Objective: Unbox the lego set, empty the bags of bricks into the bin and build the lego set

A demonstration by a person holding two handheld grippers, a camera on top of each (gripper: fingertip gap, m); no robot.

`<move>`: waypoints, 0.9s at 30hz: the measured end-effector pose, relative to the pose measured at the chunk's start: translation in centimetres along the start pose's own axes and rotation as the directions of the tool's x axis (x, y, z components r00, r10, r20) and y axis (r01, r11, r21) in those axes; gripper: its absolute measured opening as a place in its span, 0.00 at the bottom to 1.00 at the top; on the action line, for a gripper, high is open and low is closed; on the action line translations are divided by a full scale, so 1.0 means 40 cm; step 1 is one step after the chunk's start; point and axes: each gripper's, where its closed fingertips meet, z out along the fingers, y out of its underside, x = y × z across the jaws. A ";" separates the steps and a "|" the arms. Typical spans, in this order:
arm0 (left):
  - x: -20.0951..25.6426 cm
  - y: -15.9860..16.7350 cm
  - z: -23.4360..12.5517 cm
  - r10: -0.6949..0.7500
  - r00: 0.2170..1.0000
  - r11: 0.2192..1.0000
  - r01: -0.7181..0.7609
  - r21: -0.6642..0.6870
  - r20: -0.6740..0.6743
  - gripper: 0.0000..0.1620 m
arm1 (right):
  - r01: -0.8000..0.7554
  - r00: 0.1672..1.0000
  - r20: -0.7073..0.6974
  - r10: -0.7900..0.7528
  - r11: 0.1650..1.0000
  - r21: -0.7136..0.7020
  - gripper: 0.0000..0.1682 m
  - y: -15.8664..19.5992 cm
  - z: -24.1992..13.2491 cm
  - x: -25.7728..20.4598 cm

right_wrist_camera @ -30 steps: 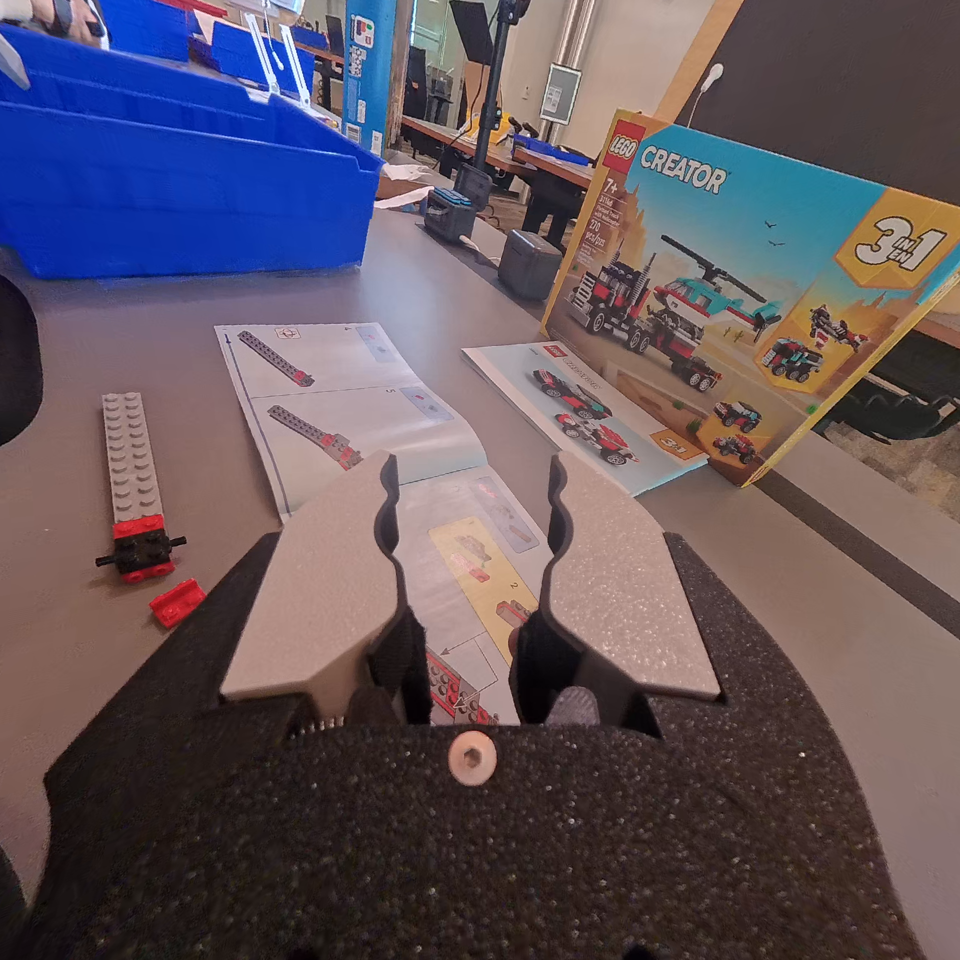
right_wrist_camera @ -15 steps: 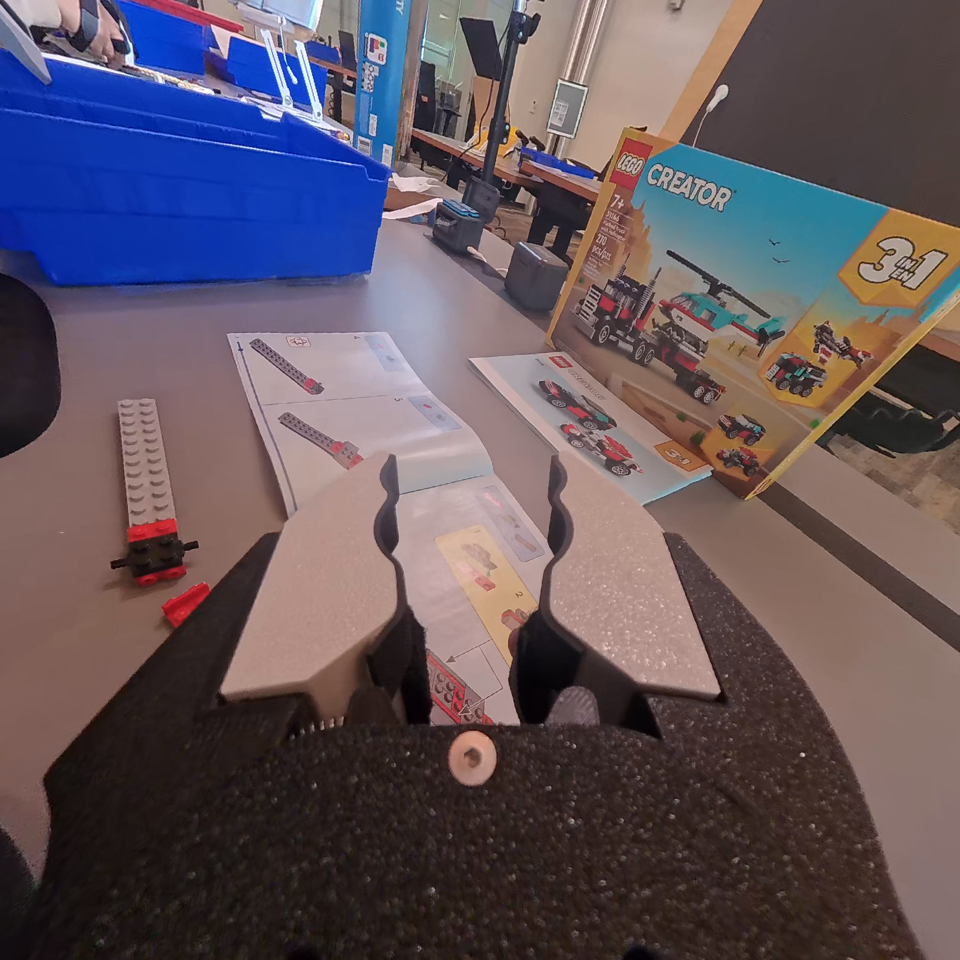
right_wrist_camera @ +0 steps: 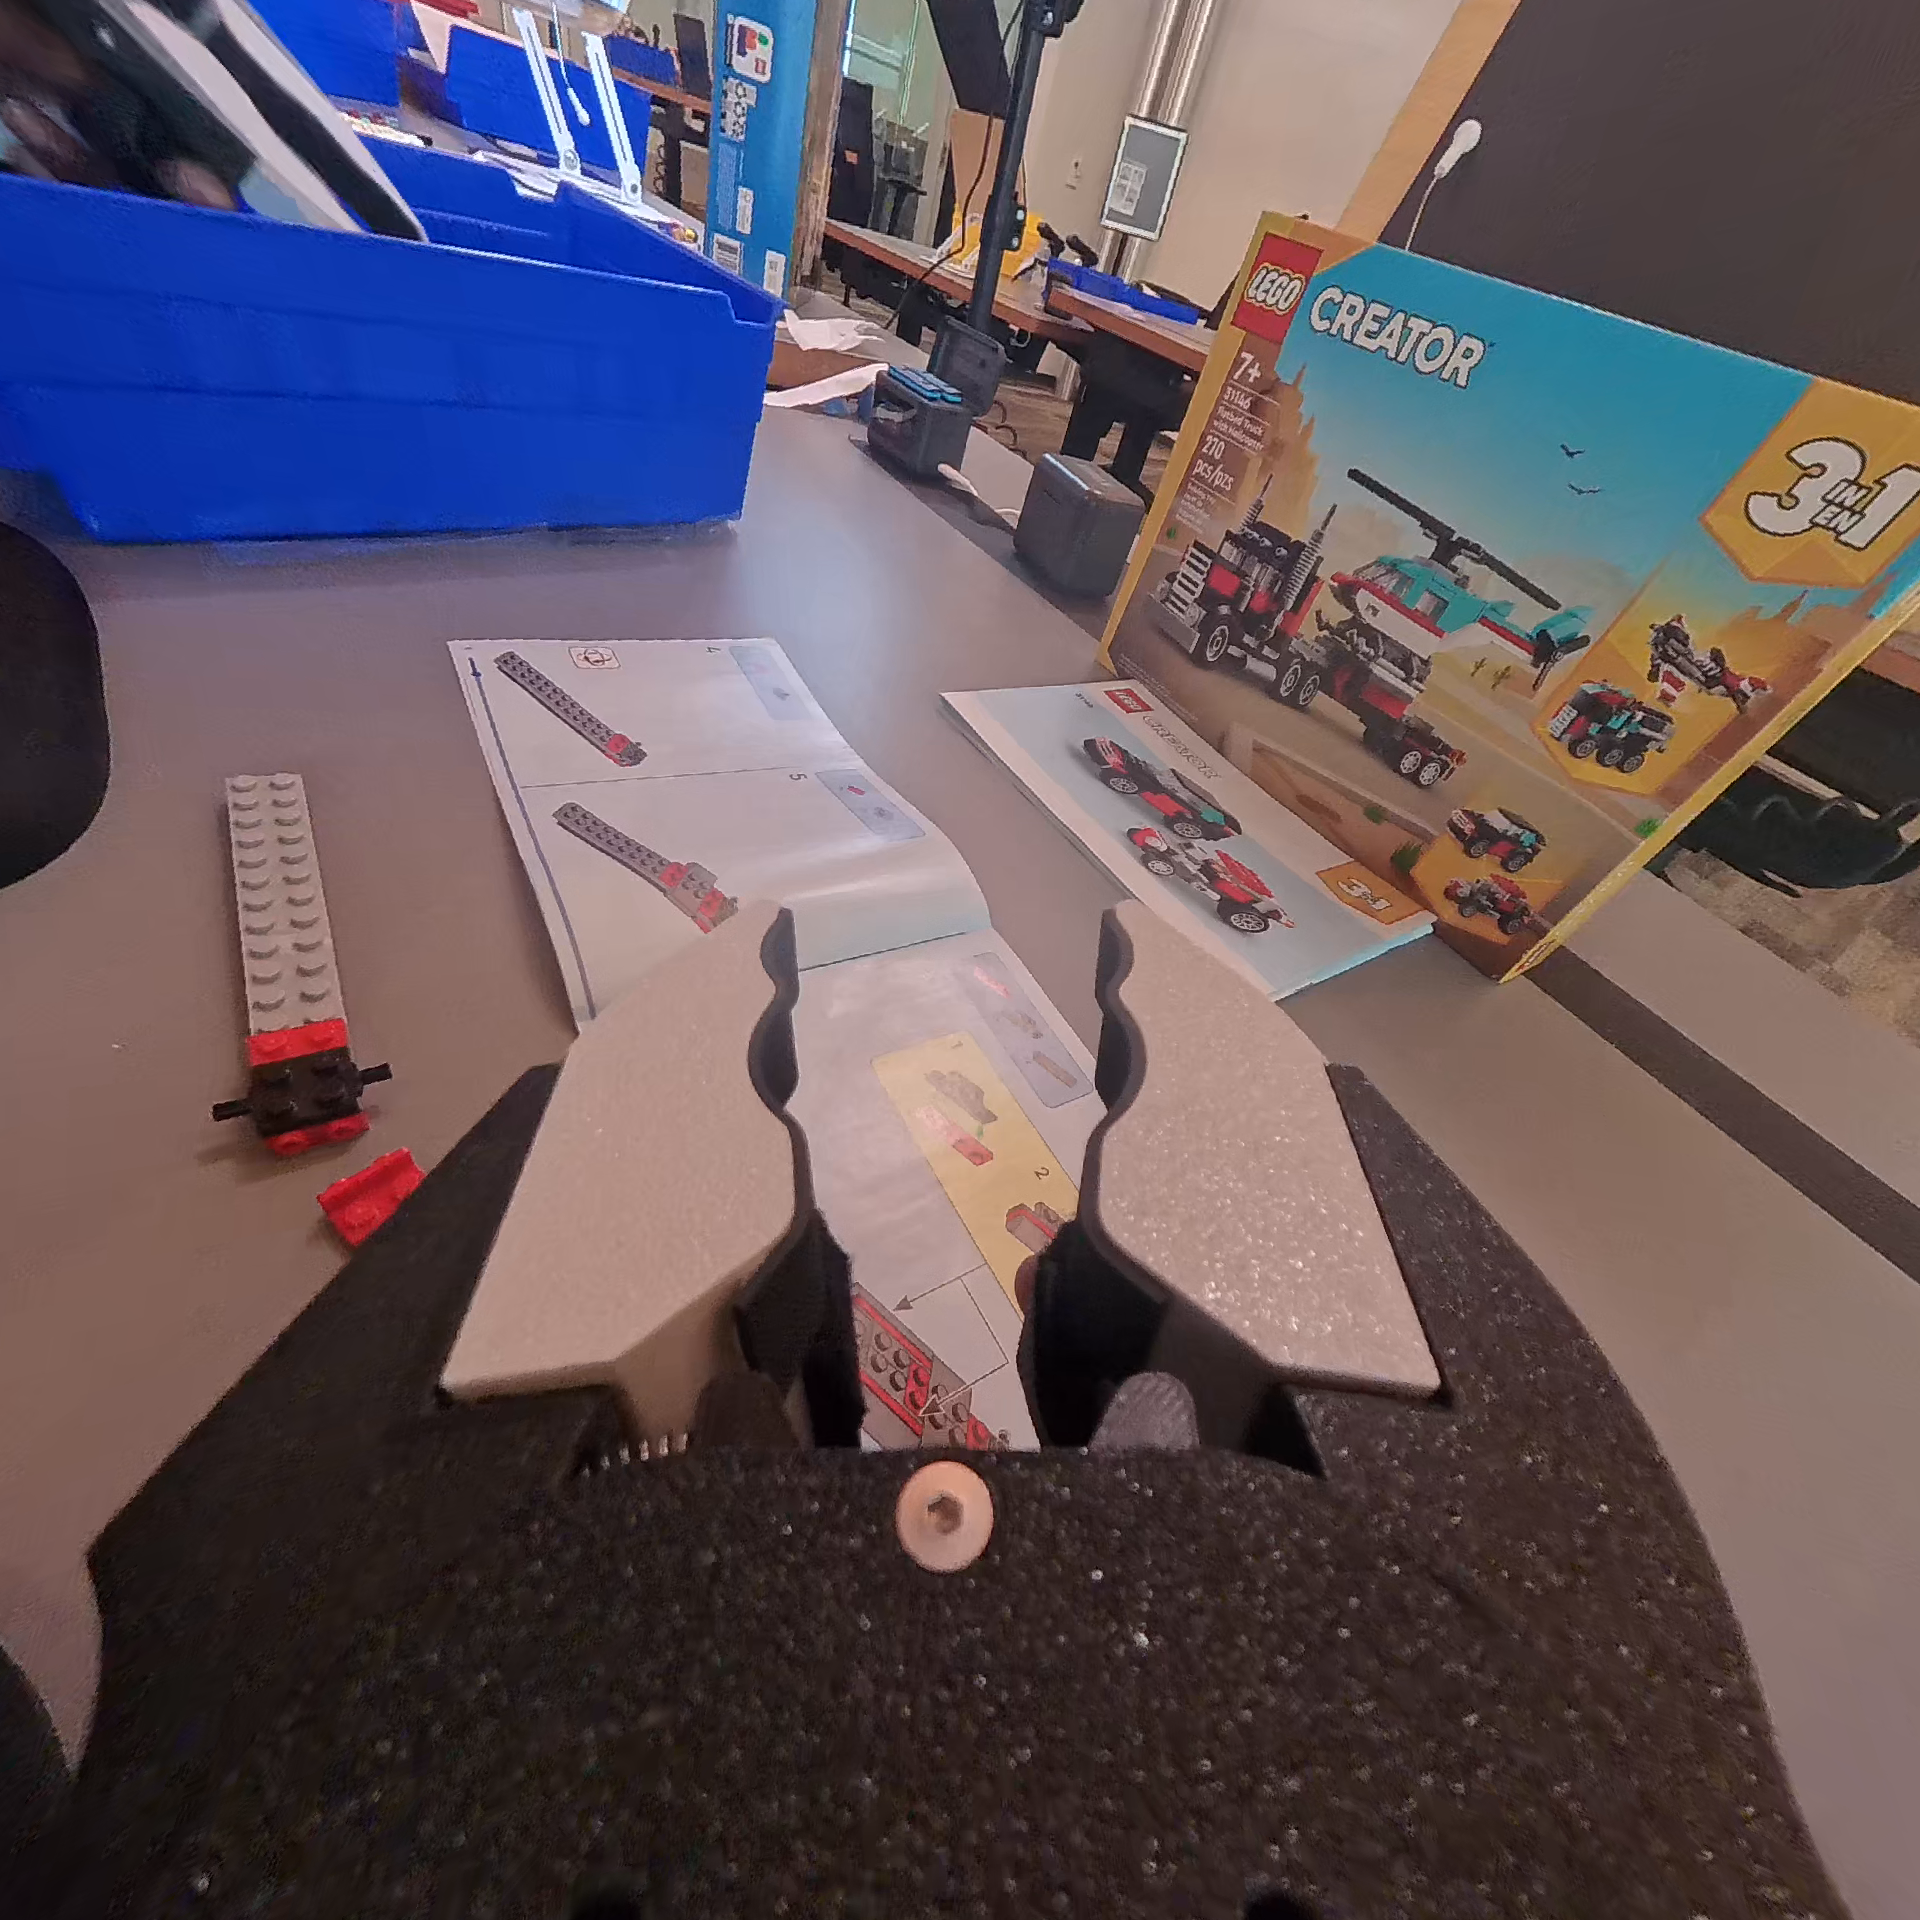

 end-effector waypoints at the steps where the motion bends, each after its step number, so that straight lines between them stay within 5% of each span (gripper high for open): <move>1: 0.018 0.005 0.030 0.024 0.999 1.000 -0.025 -0.015 -0.031 0.32 | 0.001 1.000 -0.001 -0.001 1.000 -0.001 0.33 0.000 0.000 0.000; 6: 0.048 0.068 0.124 -0.005 0.998 0.984 -0.007 -0.176 -0.068 0.33 | 0.006 1.000 -0.005 -0.006 1.000 0.002 0.33 -0.003 -0.003 0.001; 12: -0.071 0.149 0.071 -0.042 0.987 0.946 0.088 -0.313 0.152 0.18 | 0.008 1.000 0.003 -0.008 1.000 0.001 0.33 -0.002 -0.001 -0.002; 18: -0.101 0.136 -0.001 -0.107 0.982 0.967 0.139 -0.215 0.153 0.19 | 0.007 1.000 0.002 -0.007 1.000 0.004 0.33 -0.004 -0.001 -0.002; 23: -0.101 0.174 -0.021 -0.104 0.986 0.952 0.136 -0.273 0.128 0.18 | 0.009 1.000 0.006 -0.009 1.000 0.002 0.33 -0.003 0.000 -0.004; 27: -0.049 0.160 -0.026 -0.087 0.996 0.964 0.082 -0.253 -0.006 0.15 | 0.007 1.000 0.002 -0.007 1.000 0.008 0.33 -0.005 -0.002 -0.002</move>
